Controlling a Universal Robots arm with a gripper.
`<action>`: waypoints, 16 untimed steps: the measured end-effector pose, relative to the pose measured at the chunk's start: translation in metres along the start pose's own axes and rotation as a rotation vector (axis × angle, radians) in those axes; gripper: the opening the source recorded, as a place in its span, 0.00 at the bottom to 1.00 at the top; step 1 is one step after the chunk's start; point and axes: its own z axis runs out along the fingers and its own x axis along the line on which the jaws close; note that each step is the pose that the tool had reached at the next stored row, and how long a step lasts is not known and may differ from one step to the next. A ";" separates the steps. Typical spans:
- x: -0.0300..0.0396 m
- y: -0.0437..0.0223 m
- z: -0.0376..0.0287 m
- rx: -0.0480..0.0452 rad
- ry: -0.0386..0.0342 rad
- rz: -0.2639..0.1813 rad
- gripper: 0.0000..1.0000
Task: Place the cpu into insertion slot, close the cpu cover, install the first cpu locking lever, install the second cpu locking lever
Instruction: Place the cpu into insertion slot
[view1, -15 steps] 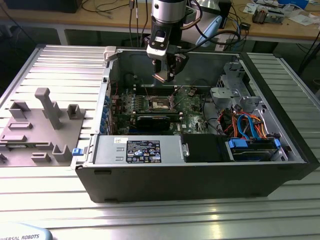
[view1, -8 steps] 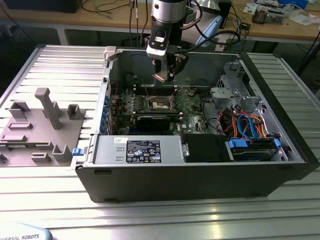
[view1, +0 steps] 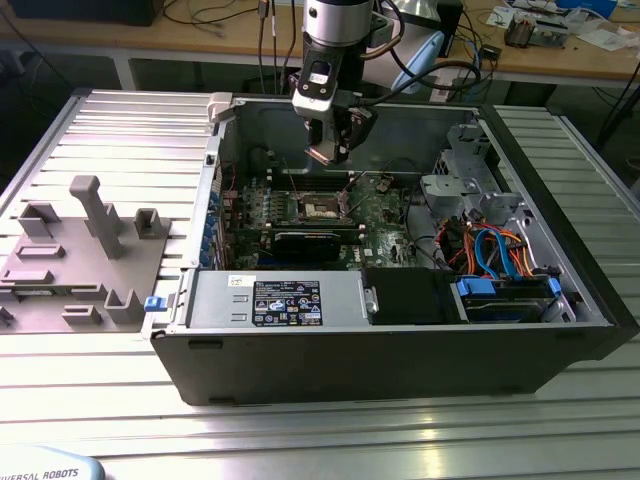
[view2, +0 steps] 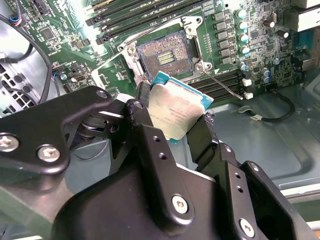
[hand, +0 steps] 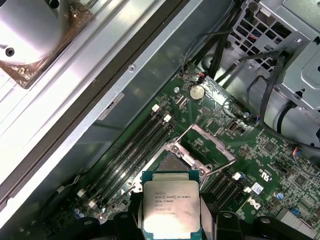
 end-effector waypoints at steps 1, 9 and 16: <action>0.0000 0.0000 0.0000 -0.0001 -0.0001 0.001 0.54; 0.0000 0.0000 0.0002 0.0007 -0.0031 0.020 0.54; 0.0000 -0.0001 0.0005 -0.0004 -0.0090 0.087 0.54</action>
